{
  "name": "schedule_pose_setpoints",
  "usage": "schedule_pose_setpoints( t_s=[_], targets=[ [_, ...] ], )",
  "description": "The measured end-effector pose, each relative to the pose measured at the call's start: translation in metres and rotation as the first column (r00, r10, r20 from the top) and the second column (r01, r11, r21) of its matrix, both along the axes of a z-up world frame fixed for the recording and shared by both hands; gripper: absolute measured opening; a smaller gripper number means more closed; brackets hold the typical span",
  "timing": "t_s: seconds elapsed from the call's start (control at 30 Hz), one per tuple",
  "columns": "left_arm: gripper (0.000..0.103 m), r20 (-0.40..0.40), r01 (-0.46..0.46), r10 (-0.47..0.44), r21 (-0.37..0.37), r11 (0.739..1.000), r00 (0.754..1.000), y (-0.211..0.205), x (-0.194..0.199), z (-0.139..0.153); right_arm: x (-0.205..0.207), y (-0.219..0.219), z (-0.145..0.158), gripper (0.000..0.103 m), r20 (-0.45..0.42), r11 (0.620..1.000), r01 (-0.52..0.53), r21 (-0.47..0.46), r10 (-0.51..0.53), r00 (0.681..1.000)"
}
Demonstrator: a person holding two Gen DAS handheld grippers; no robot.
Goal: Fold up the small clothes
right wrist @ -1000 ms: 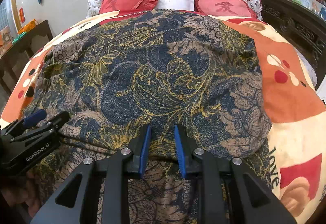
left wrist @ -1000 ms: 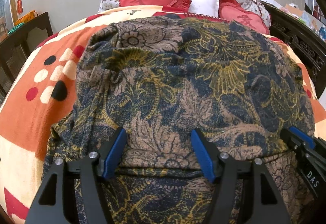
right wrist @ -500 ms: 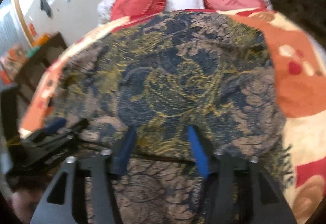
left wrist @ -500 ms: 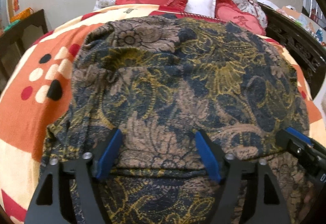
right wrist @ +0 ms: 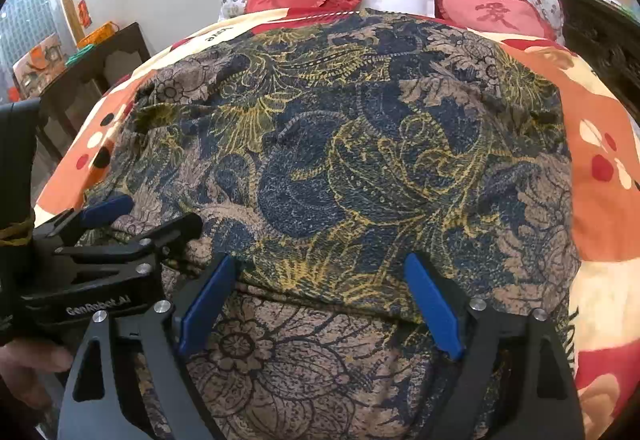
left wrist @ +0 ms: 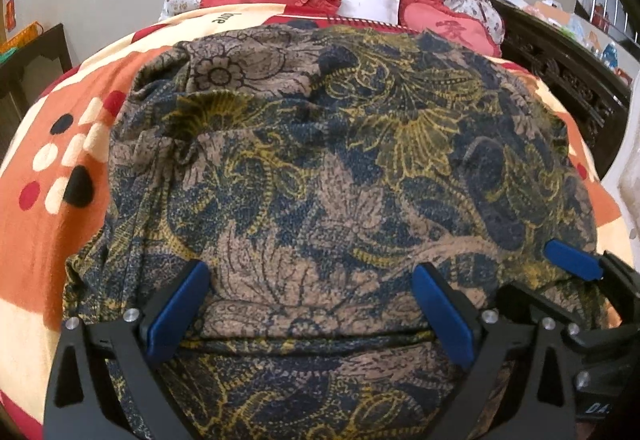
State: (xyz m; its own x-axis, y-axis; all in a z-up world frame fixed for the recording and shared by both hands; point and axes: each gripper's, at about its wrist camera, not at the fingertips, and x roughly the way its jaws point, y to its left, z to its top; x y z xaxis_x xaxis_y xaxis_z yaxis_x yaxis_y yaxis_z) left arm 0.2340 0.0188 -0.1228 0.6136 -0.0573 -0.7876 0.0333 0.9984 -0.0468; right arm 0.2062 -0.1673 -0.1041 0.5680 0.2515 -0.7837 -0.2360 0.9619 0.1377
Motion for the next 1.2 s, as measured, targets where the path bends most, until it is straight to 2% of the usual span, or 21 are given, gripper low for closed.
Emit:
schedule_pose_setpoints(
  t_s=[0.07,0.1,0.13,0.17,0.2,0.23,0.27,0.3,0.33,0.37,0.4,0.47,0.53,0.63,0.7,0.8,0.93,1.03,1.1,1.2],
  targets=[
    [0.099,-0.001,-0.005,0.005,-0.007,1.0,1.0,0.002,-0.002,0.003,0.0,-0.002,0.0,0.089,-0.001,1.0,0.003,0.01,-0.003,1.0],
    [0.09,0.004,-0.01,0.01,-0.005,1.0,1.0,0.004,-0.004,0.008,-0.001,-0.002,0.003,0.082,0.001,1.0,0.011,-0.001,-0.011,1.0],
    [0.086,0.008,-0.013,0.013,-0.004,1.0,1.0,0.007,-0.006,0.011,-0.004,-0.007,0.006,0.062,0.0,1.0,0.015,-0.016,-0.015,1.0],
    [0.084,0.02,-0.022,0.022,-0.013,1.0,1.0,0.014,-0.01,0.016,-0.007,-0.014,0.014,0.05,0.01,0.999,0.034,-0.019,-0.034,0.999],
    [0.084,0.035,-0.033,0.034,-0.028,0.999,0.999,0.022,-0.014,0.018,-0.011,-0.024,0.021,0.038,0.026,0.998,0.054,0.018,-0.055,0.998],
    [0.084,0.039,-0.041,0.042,-0.029,0.999,0.998,0.028,-0.014,0.019,-0.014,-0.033,0.026,0.038,0.042,0.996,0.086,0.038,-0.087,0.995],
    [0.083,0.034,-0.052,0.053,-0.012,0.999,0.998,0.034,-0.014,0.016,-0.015,-0.041,0.027,0.038,0.045,0.991,0.132,0.016,-0.132,0.99],
    [0.079,0.018,-0.05,0.05,0.007,0.999,0.999,0.041,-0.012,0.008,-0.013,-0.045,0.025,0.038,0.038,0.986,0.165,-0.023,-0.164,0.986],
    [0.079,0.014,-0.036,0.036,0.001,0.999,0.999,0.043,-0.013,0.004,-0.011,-0.049,0.018,0.037,0.019,0.98,0.186,-0.068,-0.185,0.983],
    [0.079,0.022,-0.024,0.024,0.004,1.0,0.999,0.043,-0.013,0.004,-0.009,-0.052,0.005,0.034,-0.014,0.981,0.171,-0.087,-0.173,0.985],
    [0.079,0.016,-0.021,0.021,0.022,1.0,1.0,0.041,-0.012,0.004,-0.012,-0.051,0.003,0.034,0.019,0.984,0.153,-0.094,-0.152,0.988],
    [0.079,0.004,-0.011,0.011,0.059,0.998,1.0,0.036,-0.011,0.004,-0.015,-0.044,0.004,0.035,0.036,0.981,0.123,-0.15,-0.119,0.992],
    [0.079,-0.018,0.004,-0.003,0.06,0.998,1.0,0.036,-0.014,0.011,-0.016,-0.043,0.009,0.035,0.009,0.98,0.118,-0.158,-0.118,0.993],
    [0.079,-0.018,0.06,-0.059,0.038,0.997,0.998,0.051,-0.045,0.033,-0.031,-0.048,0.031,0.035,-0.017,0.988,0.126,-0.095,-0.128,0.992],
    [0.083,-0.001,0.098,-0.099,0.069,0.993,0.995,0.067,-0.077,0.047,-0.065,-0.051,0.052,0.035,0.005,0.987,0.129,-0.095,-0.129,0.992],
    [0.088,0.001,0.119,-0.119,0.091,0.989,0.993,0.1,-0.131,0.055,-0.117,-0.061,0.063,0.035,0.021,0.994,0.079,-0.069,-0.078,0.997],
    [0.088,-0.094,0.123,-0.121,0.014,0.992,0.988,0.137,-0.192,0.034,-0.185,-0.065,0.055,0.035,0.024,0.998,0.042,-0.046,-0.041,0.999],
    [0.088,-0.155,0.134,-0.141,-0.053,0.99,0.978,0.144,-0.224,0.013,-0.211,-0.061,0.046,0.035,0.025,0.997,0.048,-0.056,-0.047,0.999],
    [0.091,-0.116,0.142,-0.147,-0.05,0.989,0.982,0.143,-0.244,0.01,-0.223,-0.063,0.04,0.035,0.019,0.998,0.053,-0.031,-0.053,0.998],
    [0.093,-0.103,0.144,-0.158,-0.129,0.981,0.982,0.141,-0.263,0.012,-0.227,-0.063,0.026,0.035,-0.023,0.998,0.058,-0.027,-0.058,0.998]
  ],
)
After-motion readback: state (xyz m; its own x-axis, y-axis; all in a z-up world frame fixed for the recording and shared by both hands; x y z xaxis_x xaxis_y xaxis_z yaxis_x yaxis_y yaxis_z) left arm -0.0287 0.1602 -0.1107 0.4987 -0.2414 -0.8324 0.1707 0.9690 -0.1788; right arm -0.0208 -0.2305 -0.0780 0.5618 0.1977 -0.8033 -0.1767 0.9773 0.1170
